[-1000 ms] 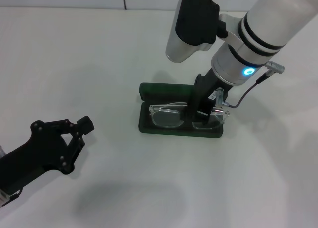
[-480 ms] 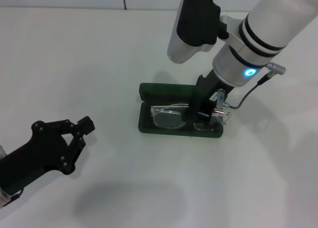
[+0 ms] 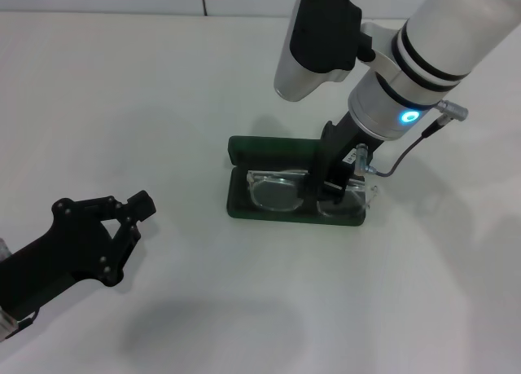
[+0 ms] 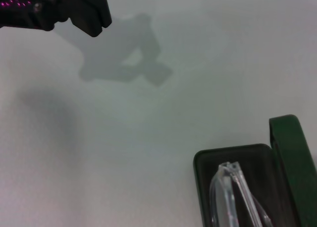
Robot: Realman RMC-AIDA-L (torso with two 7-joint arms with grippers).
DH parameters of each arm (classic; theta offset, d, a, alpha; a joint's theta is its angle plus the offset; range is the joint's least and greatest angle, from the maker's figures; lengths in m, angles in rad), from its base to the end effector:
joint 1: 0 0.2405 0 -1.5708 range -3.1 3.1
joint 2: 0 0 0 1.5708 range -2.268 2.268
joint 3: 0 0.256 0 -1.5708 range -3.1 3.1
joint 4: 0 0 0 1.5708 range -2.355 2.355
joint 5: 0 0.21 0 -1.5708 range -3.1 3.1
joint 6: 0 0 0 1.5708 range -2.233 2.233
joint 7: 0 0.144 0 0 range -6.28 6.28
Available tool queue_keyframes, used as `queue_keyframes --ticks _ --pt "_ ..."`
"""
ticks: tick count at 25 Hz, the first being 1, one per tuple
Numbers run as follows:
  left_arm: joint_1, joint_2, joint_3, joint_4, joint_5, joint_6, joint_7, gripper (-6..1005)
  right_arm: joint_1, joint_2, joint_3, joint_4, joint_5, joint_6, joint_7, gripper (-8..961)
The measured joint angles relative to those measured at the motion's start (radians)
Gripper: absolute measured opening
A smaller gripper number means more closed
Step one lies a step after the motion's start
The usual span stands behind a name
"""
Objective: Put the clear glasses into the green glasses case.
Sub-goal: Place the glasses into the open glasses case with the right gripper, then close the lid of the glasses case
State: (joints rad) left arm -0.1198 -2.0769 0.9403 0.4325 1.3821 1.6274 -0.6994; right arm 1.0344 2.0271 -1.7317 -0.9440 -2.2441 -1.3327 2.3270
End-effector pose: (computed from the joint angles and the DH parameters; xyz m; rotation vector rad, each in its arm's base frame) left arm -0.3272 0.2120 -0.0105 -2.3008 -0.3624 -0.9414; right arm 0.0768 0.3776 -0.0845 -2.9885 0.2041 -0.5666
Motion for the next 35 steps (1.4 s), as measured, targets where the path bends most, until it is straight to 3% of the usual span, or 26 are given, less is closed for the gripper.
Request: queue_keyframes --ticks 14,21,28,31,35 --pt "-0.011 0.000 0.000 -0.021 0.000 0.000 0.023 56 -0.002 0.001 0.000 -0.001 -0.003 -0.001 -0.002 89" --pt "-0.011 0.000 0.000 -0.022 0.000 0.000 0.023 56 -0.040 -0.004 0.019 -0.079 -0.009 -0.025 -0.002 91" --pt "-0.020 0.000 -0.004 -0.019 0.000 0.005 0.017 56 -0.186 -0.009 0.111 -0.320 -0.017 -0.115 -0.007 88" --pt "-0.036 0.000 -0.005 -0.019 -0.005 0.009 0.008 56 -0.282 -0.010 0.188 -0.441 -0.016 -0.160 -0.045 86" --pt "-0.065 0.000 -0.006 -0.012 -0.012 0.012 -0.039 56 -0.480 -0.007 0.294 -0.636 0.024 -0.155 -0.160 85"
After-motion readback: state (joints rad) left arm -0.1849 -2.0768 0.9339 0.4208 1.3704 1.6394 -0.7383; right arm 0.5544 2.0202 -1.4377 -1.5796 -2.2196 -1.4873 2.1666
